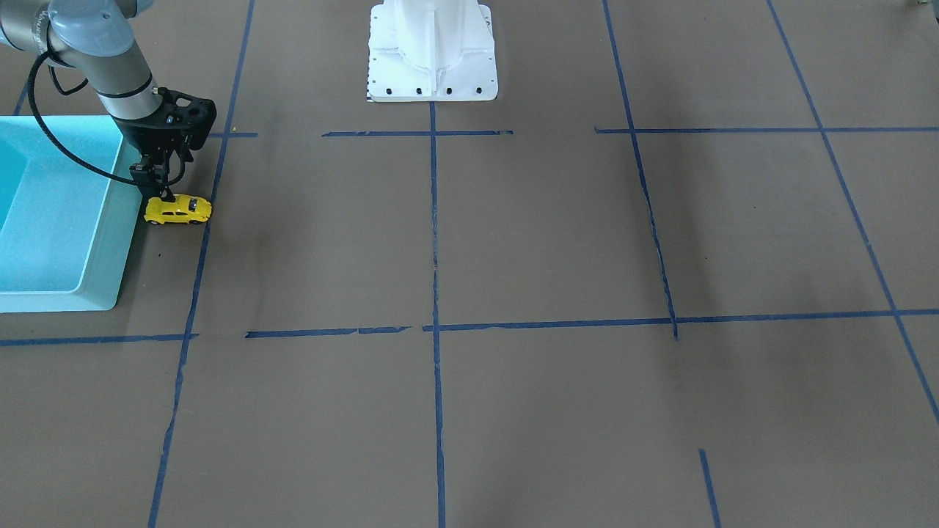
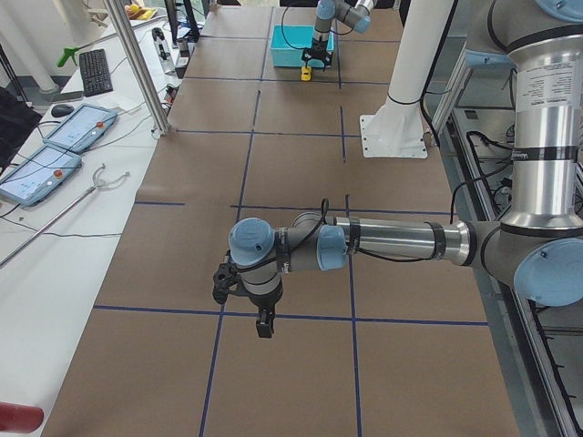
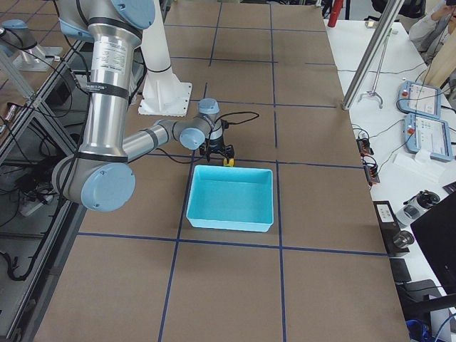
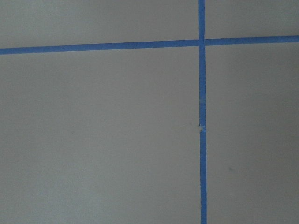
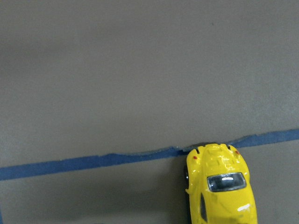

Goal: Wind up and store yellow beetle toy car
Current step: 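Lift the held car and carry it over the light blue bin, then lower the car into the bin and open the right gripper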

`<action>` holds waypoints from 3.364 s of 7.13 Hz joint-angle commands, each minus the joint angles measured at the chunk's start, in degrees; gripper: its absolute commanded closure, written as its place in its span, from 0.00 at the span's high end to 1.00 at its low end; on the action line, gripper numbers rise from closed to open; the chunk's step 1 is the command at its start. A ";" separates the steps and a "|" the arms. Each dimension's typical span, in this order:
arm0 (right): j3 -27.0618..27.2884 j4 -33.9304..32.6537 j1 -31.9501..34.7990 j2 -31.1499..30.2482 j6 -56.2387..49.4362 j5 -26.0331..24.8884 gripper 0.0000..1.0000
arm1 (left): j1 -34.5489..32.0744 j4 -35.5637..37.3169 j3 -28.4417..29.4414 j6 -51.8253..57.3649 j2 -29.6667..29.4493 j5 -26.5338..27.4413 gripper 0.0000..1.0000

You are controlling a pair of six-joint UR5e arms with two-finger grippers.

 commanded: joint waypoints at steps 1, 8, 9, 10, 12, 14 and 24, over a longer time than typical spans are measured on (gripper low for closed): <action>-0.50 -0.27 1.20 0.21 -4.81 -1.17 0.97 | -0.10 0.05 0.06 -0.39 -0.08 -0.01 1.00; -4.45 -0.36 1.82 3.72 -5.96 -1.09 0.97 | -0.28 0.04 -0.73 -0.21 0.01 0.08 1.00; -5.33 -0.36 2.52 4.42 -7.97 -1.09 0.95 | -0.28 0.04 -0.73 -0.21 0.01 0.08 1.00; -6.30 -0.36 2.79 5.47 -8.25 -1.09 0.89 | -0.28 0.04 -0.64 -0.21 0.01 0.08 1.00; -6.13 -0.80 4.19 6.09 -8.25 -0.22 0.33 | -0.28 -0.04 -0.55 -0.12 0.01 0.08 1.00; -5.52 -2.47 5.51 6.18 -8.86 1.36 0.12 | -0.28 -0.04 -0.72 -0.12 0.01 0.08 1.00; -0.88 0.06 23.60 -5.93 -27.59 14.97 0.11 | -0.36 0.04 -0.73 0.14 0.27 0.17 1.00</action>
